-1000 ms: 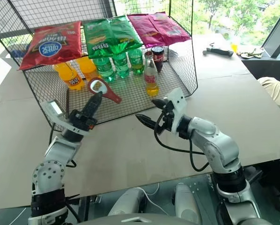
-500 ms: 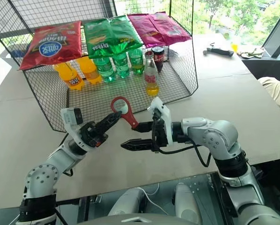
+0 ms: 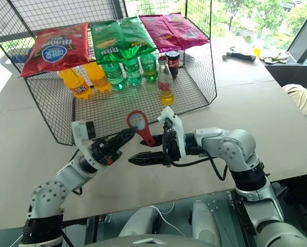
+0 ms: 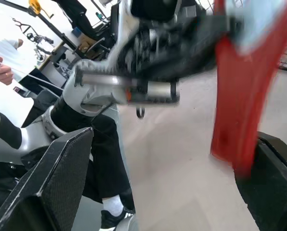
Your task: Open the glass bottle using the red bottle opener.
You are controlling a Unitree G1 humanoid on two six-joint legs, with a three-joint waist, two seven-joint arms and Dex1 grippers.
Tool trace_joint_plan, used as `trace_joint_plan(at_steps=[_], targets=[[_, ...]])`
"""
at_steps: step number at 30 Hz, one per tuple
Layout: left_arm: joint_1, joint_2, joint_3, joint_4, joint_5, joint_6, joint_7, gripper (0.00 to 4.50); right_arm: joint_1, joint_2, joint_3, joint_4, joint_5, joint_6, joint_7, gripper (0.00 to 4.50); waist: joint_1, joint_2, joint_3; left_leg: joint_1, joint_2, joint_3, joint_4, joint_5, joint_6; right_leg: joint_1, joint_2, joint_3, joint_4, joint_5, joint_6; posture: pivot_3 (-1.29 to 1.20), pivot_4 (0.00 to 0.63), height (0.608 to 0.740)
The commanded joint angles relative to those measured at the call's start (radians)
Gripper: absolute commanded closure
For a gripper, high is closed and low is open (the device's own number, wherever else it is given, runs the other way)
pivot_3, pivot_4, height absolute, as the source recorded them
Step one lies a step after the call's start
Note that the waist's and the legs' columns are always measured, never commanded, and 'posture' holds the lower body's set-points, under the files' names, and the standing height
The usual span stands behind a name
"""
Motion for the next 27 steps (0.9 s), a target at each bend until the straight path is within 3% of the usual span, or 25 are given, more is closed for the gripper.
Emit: trace_joint_plan(at_steps=[1,4,5,6,11,15,24,27], targets=[[0.005,0.003,0.009,-0.039,-0.020,-0.002,-0.021,4.39,-0.015,-0.002,0.005,-0.008,-0.006,-0.011,-0.001,0.00,0.000,0.000,0.000,0.000,0.000,0.000,0.000,0.000,0.000,0.000,0.000,0.000,0.000,0.000,0.000,0.00,0.150,0.740],[0.006,0.004,0.010,-0.037,-0.015,-0.004,-0.024,4.39,-0.020,0.008,-0.001,-0.013,0.006,-0.006,-0.001,0.00,0.000,0.000,0.000,0.000,0.000,0.000,0.000,0.000,0.000,0.000,0.000,0.000,0.000,0.000,0.000,0.00,0.150,0.740],[0.005,0.003,0.010,-0.035,-0.013,-0.006,-0.025,4.50,-0.021,0.011,-0.003,-0.015,0.012,-0.003,0.000,0.41,0.000,0.000,0.000,0.000,0.000,0.000,0.000,0.000,0.000,0.000,0.000,0.000,0.000,0.000,0.000,0.00,0.150,0.740],[0.003,0.002,0.010,-0.032,-0.011,-0.007,-0.025,4.50,-0.022,0.012,-0.004,-0.017,0.015,-0.001,0.001,0.52,0.000,0.000,0.000,0.000,0.000,0.000,0.000,0.000,0.000,0.000,0.000,0.000,0.000,0.000,0.000,0.00,0.150,0.740],[0.001,0.003,0.012,-0.028,-0.004,-0.010,-0.027,4.50,-0.017,0.012,-0.005,-0.025,0.024,0.008,-0.001,2.57,0.001,0.000,0.000,0.000,0.000,0.000,0.000,0.000,0.000,0.000,0.000,0.000,0.000,0.000,0.000,0.00,0.150,0.740],[0.004,0.001,0.013,-0.030,0.001,-0.012,-0.030,4.50,-0.014,0.011,-0.005,-0.027,0.031,0.013,-0.005,4.46,0.000,0.000,0.000,0.000,0.000,0.000,0.000,0.000,0.000,0.000,0.000,0.000,0.000,0.000,0.000,0.00,0.150,0.740],[-0.008,-0.033,0.041,-0.022,0.020,-0.061,0.005,4.50,-0.013,0.012,0.001,-0.012,0.014,0.024,-0.025,4.46,0.001,0.001,0.000,-0.001,0.000,0.000,0.000,0.000,0.000,-0.001,0.000,0.000,-0.001,0.000,0.000,0.00,0.150,0.740],[-0.012,-0.042,0.048,-0.021,0.036,-0.077,0.020,3.48,0.002,0.019,-0.014,-0.003,-0.005,0.015,-0.056,4.50,0.001,0.001,0.001,-0.001,0.000,0.000,0.000,0.000,0.000,-0.001,0.000,0.000,-0.001,0.000,0.000,0.00,0.150,0.740]])
